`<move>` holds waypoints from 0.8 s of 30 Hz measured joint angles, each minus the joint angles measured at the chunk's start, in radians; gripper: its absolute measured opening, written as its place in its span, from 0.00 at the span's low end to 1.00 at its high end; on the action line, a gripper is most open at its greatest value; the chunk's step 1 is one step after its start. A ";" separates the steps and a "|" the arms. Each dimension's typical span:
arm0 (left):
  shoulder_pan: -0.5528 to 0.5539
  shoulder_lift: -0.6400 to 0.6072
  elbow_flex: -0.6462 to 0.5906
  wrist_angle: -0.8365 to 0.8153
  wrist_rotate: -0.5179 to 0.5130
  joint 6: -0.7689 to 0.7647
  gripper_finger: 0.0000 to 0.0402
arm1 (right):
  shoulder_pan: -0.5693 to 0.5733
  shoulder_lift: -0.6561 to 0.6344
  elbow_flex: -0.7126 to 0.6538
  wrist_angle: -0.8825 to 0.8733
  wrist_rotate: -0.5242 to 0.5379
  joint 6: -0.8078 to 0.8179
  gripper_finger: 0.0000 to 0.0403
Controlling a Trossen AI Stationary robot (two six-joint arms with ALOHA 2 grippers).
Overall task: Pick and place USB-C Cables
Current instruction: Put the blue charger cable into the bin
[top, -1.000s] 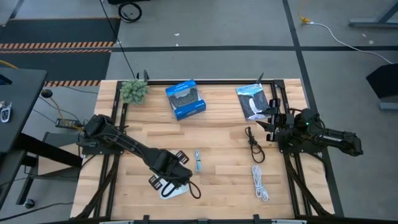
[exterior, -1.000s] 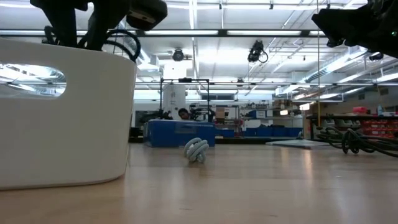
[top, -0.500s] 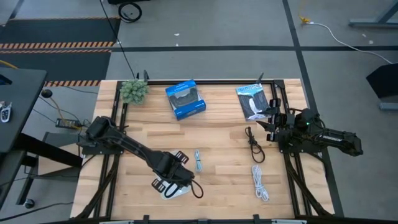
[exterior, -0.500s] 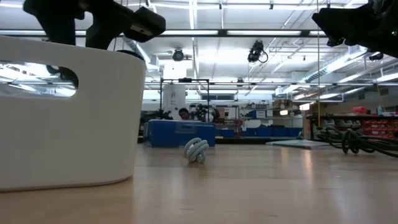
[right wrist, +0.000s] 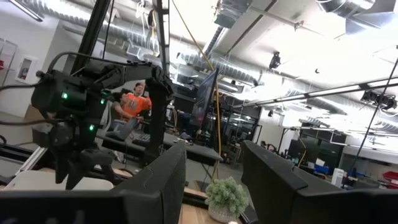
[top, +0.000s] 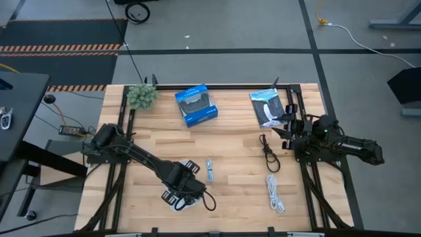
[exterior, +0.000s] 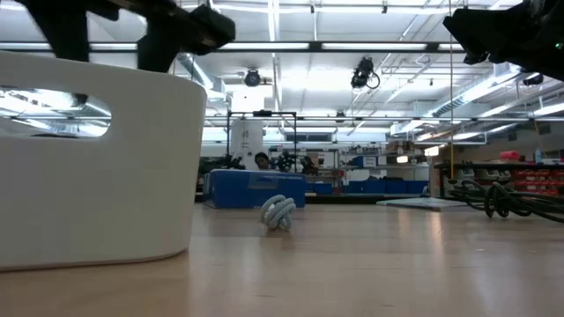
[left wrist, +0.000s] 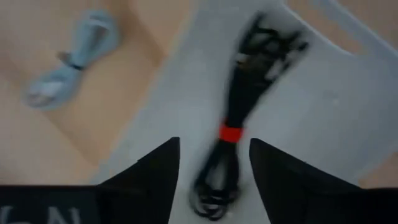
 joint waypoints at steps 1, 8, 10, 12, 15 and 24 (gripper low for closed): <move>0.004 0.000 0.005 0.004 -0.032 0.006 0.51 | 0.000 0.000 0.000 0.000 0.000 0.000 0.40; 0.076 0.016 0.006 0.081 -0.116 0.052 0.46 | 0.000 0.000 0.000 0.000 0.000 0.000 0.40; 0.097 0.019 0.006 0.108 -0.123 0.054 0.44 | 0.000 0.000 0.000 0.001 0.000 0.000 0.40; 0.119 0.021 0.007 0.148 -0.123 0.082 0.42 | 0.000 0.000 0.000 0.001 0.000 0.000 0.40; 0.141 0.028 0.006 0.211 -0.125 0.161 0.39 | 0.000 0.000 0.000 0.001 0.000 0.000 0.40; 0.191 0.095 0.024 0.351 -0.132 0.327 0.35 | 0.000 0.002 0.000 0.002 0.000 0.000 0.40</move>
